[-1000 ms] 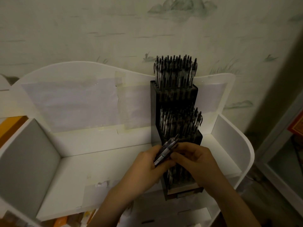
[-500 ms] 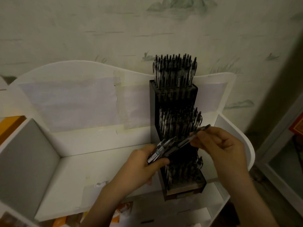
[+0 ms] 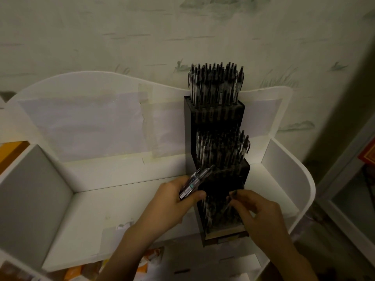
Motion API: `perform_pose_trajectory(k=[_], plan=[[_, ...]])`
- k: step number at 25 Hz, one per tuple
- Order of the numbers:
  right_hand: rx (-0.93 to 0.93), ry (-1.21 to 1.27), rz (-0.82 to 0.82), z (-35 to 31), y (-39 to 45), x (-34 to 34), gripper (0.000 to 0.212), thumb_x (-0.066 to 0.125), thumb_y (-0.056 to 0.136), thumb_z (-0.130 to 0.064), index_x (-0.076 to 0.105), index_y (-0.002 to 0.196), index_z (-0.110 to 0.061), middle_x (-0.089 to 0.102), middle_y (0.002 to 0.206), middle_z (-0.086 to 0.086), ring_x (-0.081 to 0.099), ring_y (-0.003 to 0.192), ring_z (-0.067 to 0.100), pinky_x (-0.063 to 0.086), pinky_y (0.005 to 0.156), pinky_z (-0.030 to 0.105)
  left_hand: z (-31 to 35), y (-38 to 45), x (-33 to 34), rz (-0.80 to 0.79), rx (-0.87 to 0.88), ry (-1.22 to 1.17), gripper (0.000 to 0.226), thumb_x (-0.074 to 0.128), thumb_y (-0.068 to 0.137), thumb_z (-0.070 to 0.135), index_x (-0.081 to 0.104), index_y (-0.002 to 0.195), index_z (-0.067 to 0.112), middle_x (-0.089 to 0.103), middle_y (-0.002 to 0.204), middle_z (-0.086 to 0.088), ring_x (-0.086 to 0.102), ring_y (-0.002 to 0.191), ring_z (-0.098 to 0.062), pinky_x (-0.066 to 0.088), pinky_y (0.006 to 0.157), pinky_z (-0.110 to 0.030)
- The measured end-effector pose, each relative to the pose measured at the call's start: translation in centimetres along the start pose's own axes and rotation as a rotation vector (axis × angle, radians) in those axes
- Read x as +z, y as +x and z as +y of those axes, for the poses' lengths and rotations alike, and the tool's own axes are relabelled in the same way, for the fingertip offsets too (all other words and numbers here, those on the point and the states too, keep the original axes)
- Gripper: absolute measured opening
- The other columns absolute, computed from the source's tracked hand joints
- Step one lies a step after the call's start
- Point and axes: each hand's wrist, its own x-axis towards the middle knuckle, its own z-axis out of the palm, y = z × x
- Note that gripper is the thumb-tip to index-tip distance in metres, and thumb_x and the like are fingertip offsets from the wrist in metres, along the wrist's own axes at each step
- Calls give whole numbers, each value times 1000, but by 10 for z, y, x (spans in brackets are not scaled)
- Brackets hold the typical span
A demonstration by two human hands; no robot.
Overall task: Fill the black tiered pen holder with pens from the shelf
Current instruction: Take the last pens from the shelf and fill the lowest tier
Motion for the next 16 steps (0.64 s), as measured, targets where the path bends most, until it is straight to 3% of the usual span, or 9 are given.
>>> perform_pose_trajectory(k=[5, 12, 16], plan=[[-95, -63, -20, 1, 2, 0, 35, 71, 85, -7, 67, 100, -39, 68, 86, -34, 66, 81, -11, 48, 73, 2, -1, -2, -1, 11, 0, 6, 18, 65, 89, 43, 55, 75, 50, 59, 57, 14, 53, 38, -6, 44, 41, -20], [-108, -125, -45, 12, 1, 13, 27, 73, 85, -12, 71, 105, -31, 66, 89, -29, 65, 82, -12, 49, 75, 4, -1, -2, -1, 40, -4, 25, 16, 65, 89, 42, 56, 76, 36, 59, 60, 11, 55, 40, -8, 47, 41, -26], [-75, -215, -133, 23, -1, 16, 20, 72, 86, -11, 75, 101, -24, 64, 84, -29, 63, 78, -12, 45, 69, 0, 1, -3, -2, 40, 1, 7, 20, 66, 89, 41, 55, 72, 44, 59, 59, 13, 55, 39, -7, 44, 42, -20]])
